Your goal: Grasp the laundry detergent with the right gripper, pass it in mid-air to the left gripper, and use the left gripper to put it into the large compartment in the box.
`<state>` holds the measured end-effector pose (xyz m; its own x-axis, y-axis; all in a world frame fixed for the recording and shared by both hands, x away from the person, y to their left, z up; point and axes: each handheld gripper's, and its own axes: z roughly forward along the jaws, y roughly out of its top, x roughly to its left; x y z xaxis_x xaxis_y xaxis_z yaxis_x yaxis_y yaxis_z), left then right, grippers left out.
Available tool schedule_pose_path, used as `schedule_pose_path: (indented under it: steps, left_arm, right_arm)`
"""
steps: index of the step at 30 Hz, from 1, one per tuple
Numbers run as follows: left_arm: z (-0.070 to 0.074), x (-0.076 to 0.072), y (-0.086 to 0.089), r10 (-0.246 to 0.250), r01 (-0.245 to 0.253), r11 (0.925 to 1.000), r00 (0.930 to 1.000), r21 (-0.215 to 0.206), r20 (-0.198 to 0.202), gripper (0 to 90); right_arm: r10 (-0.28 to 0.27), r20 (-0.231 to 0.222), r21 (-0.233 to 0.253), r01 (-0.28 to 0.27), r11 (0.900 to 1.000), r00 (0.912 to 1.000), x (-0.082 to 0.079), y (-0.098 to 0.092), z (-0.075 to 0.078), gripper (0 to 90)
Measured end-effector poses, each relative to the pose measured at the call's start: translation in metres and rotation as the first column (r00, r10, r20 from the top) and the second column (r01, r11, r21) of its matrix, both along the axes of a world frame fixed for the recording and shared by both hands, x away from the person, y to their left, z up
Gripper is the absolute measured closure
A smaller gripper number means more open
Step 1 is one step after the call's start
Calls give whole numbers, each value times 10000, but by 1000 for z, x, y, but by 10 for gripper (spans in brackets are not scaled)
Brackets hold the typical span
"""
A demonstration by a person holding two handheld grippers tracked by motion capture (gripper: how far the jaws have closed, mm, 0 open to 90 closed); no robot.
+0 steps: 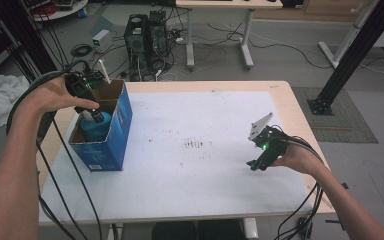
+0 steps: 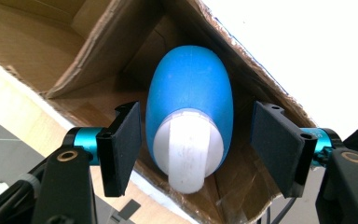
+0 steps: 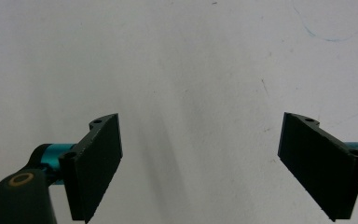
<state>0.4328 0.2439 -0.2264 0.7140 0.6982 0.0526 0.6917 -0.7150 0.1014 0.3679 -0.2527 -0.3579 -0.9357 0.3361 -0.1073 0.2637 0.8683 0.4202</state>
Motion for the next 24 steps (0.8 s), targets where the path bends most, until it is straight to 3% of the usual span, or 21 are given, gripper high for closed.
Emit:
schedule_pose_path:
  steps: [14, 16, 24]
  left_arm:
    - [39, -3, -9, -173, 168, 9998, 9976, 78, 674, 342]
    - [49, -5, -18, -377, 387, 9992, 9957, -95, 851, 342]
    - [64, -9, -47, -984, 992, 9951, 9893, -21, 1079, 342]
  right_arm:
    - [-59, 48, 19, 59, 10000, 10000, -1, -3, 3, 128]
    - [-99, 81, 26, 99, 9999, 9999, -1, -2, 4, 128]
    - [-137, 66, 34, 137, 9999, 9999, -2, -3, 5, 128]
